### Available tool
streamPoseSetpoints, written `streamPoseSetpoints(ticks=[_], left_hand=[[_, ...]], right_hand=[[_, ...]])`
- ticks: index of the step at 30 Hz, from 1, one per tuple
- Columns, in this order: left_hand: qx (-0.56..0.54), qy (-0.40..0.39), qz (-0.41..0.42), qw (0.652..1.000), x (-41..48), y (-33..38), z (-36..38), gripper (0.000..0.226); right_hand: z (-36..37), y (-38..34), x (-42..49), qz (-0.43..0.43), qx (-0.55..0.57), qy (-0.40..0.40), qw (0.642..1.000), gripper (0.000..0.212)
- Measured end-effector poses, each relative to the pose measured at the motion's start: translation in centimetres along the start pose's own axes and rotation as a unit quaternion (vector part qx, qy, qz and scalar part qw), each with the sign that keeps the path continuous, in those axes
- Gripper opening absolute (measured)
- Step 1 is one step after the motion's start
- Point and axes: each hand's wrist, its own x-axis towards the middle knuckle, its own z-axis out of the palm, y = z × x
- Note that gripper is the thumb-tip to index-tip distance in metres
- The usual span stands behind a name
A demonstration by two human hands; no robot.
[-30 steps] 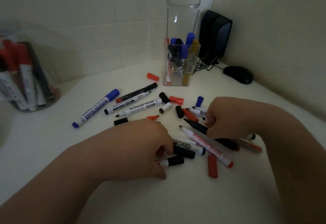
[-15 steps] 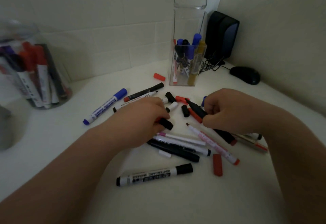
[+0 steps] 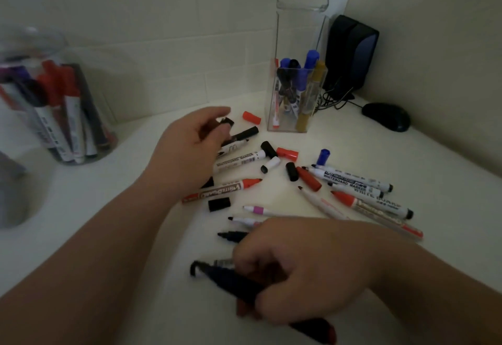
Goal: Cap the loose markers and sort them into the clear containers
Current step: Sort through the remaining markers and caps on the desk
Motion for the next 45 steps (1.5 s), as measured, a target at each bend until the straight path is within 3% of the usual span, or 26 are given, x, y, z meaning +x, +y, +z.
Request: streamPoseSetpoints(ticks=[4, 7, 12, 15, 19, 22, 24, 26, 30, 32, 35, 39, 41, 45], left_hand=[[-0.138, 0.028, -0.056, 0.988, 0.3, -0.2, -0.4, 0.019], [-0.244, 0.087, -0.096, 0.961, 0.3, -0.1, -0.4, 0.01], [-0.443, 0.243, -0.13, 0.853, 1.2, 0.0, -2.2, 0.007], [-0.504, 0.269, -0.131, 0.81, 1.2, 0.0, -2.5, 0.008], [-0.484, 0.153, -0.15, 0.848, -0.2, 1.2, -0.1, 0.009], [-0.409, 0.016, -0.151, 0.9, -1.8, 1.6, 2.0, 0.01], [-0.442, -0.053, -0.164, 0.88, -2.6, 1.9, 2.9, 0.012], [-0.515, -0.095, -0.192, 0.83, -3.1, 2.5, 3.3, 0.018], [-0.606, -0.154, -0.223, 0.748, -3.3, 2.9, 3.5, 0.019], [-0.626, -0.161, -0.231, 0.727, -3.2, 2.7, 3.6, 0.021], [-0.629, -0.166, -0.216, 0.728, -3.2, 2.5, 3.6, 0.022], [-0.607, -0.167, -0.177, 0.756, -3.3, 2.7, 3.5, 0.02], [-0.606, -0.166, -0.175, 0.758, -3.2, 2.8, 3.3, 0.021], [-0.602, -0.17, -0.195, 0.756, -3.0, 2.8, 3.0, 0.038]], right_hand=[[-0.4, 0.3, -0.2, 0.024, 0.008, 0.028, 0.999, 0.018], [-0.9, 0.8, -0.6, 0.046, 0.012, 0.051, 0.998, 0.012], [-1.2, 1.7, -0.4, 0.065, 0.028, 0.101, 0.992, 0.012], [-1.2, 2.5, 0.1, 0.06, 0.043, 0.13, 0.989, 0.018], [-1.9, 3.3, -0.4, 0.036, 0.176, 0.17, 0.969, 0.011], [-2.9, 4.0, -1.5, 0.002, 0.272, 0.273, 0.923, 0.009], [-3.8, 4.7, -2.3, -0.012, 0.315, 0.355, 0.88, 0.008], [-4.9, 5.2, -3.4, -0.017, 0.321, 0.401, 0.858, 0.008], [-6.0, 5.7, -5.1, 0.0, 0.238, 0.364, 0.9, 0.017], [-5.9, 5.5, -5.1, 0.008, 0.199, 0.33, 0.923, 0.019], [-5.7, 5.2, -4.9, 0.003, 0.183, 0.307, 0.934, 0.024], [-5.8, 5.3, -5.0, -0.021, 0.196, 0.313, 0.929, 0.018], [-5.9, 5.6, -5.1, -0.05, 0.239, 0.325, 0.914, 0.019], [-5.9, 6.6, -4.9, -0.122, 0.333, 0.342, 0.87, 0.046]])
